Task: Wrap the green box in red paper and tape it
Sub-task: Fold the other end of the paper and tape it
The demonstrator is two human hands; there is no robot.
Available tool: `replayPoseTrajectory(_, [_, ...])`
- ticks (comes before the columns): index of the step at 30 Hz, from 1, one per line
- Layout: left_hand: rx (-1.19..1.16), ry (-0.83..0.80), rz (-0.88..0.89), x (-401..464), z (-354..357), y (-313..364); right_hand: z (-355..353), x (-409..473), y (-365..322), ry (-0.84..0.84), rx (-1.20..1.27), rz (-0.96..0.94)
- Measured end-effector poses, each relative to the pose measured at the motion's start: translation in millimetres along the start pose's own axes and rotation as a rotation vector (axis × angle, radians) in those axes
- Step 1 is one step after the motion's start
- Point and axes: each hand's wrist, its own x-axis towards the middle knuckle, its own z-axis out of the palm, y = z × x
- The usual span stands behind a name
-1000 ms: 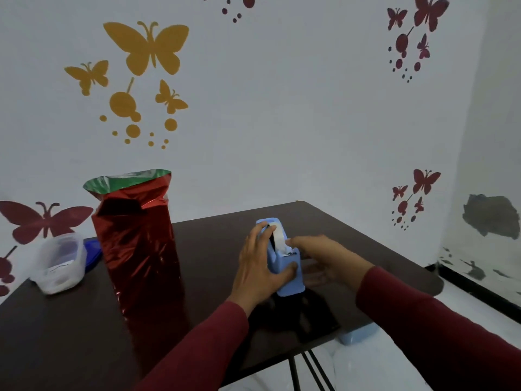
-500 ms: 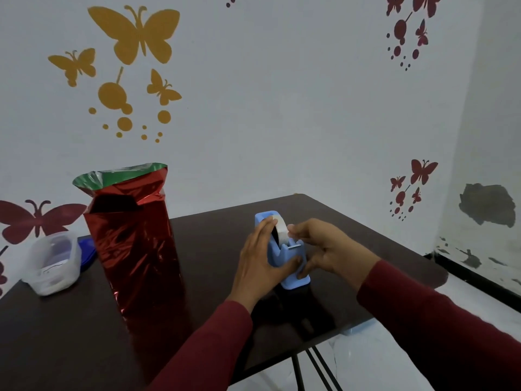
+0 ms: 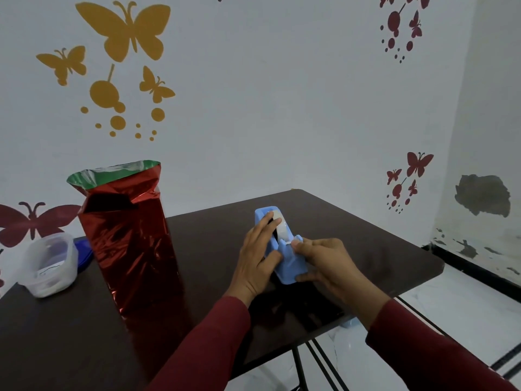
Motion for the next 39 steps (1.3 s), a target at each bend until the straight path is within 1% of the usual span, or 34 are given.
replayPoseTrajectory(8, [-0.008, -0.013, -0.008, -1.1, -3.5, 5.4, -0.9, 8.9, 6.9, 0.047, -0.233, -0.156])
replayPoseTrajectory(9, [-0.007, -0.015, -0.012, -1.6, -3.8, 5.9, -1.3, 7.5, 8.1, 0.051, -0.305, -0.182])
replayPoseTrajectory(11, [-0.008, -0.017, -0.028, -2.2, -4.2, 7.1, -5.2, 2.4, 14.8, 0.041, -0.553, -0.25])
replayPoseTrajectory(12, [-0.014, -0.018, -0.035, -2.4, -3.9, 7.7, -8.4, 0.2, 21.0, 0.047, -0.598, -0.268])
replayPoseTrajectory(13, [-0.018, -0.017, -0.034, -2.2, -4.0, 7.5, -13.0, 0.2, 27.4, 0.035, -0.562, -0.271])
replayPoseTrajectory(14, [-0.021, -0.017, -0.026, -2.2, -4.3, 7.5, -18.1, -0.1, 31.6, 0.009, -0.45, -0.266])
replayPoseTrajectory(16, [-0.017, -0.011, -0.01, -2.2, -5.0, 8.2, -21.2, -1.8, 31.1, -0.037, -0.061, -0.148])
replayPoseTrajectory(17, [-0.017, 0.002, -0.012, -2.7, -5.5, 8.5, -21.4, -0.6, 30.0, -0.032, 0.067, -0.104])
replayPoseTrajectory(19, [0.001, 0.087, 0.011, -6.7, -6.9, 12.5, -20.3, -0.8, 26.4, 0.016, 0.169, -0.111])
replayPoseTrajectory(22, [0.111, 0.298, 0.158, -13.9, -8.5, 34.3, -21.0, -7.5, 25.3, 0.07, 0.205, -0.179])
replayPoseTrajectory(23, [0.15, 0.324, 0.21, -13.8, -8.9, 43.5, -21.9, -9.2, 25.3, 0.071, 0.192, -0.201])
replayPoseTrajectory(24, [0.187, 0.31, 0.241, -12.4, -10.0, 53.1, -22.6, -10.3, 25.1, 0.06, 0.186, -0.215])
replayPoseTrajectory(25, [0.229, 0.259, 0.248, -9.4, -10.6, 62.0, -22.9, -10.8, 24.1, 0.052, 0.194, -0.225])
replayPoseTrajectory(29, [0.517, -0.037, 0.214, 10.2, -13.0, 83.2, -25.4, -10.2, 24.6, 0.051, 0.217, -0.241])
replayPoseTrajectory(31, [0.533, -0.146, 0.157, 17.5, -16.0, 88.6, -25.3, -9.6, 26.8, 0.055, 0.197, -0.249])
replayPoseTrajectory(33, [0.486, -0.181, 0.131, 20.9, -18.7, 92.8, -25.7, -7.5, 27.6, 0.052, 0.208, -0.237])
replayPoseTrajectory(37, [0.488, -0.167, 0.163, 20.0, -21.3, 98.5, -27.5, -3.0, 23.3, 0.012, 0.284, -0.145])
replayPoseTrajectory(39, [0.462, -0.163, 0.134, 18.6, -19.2, 100.3, -29.0, -5.4, 21.7, -0.01, 0.322, -0.105])
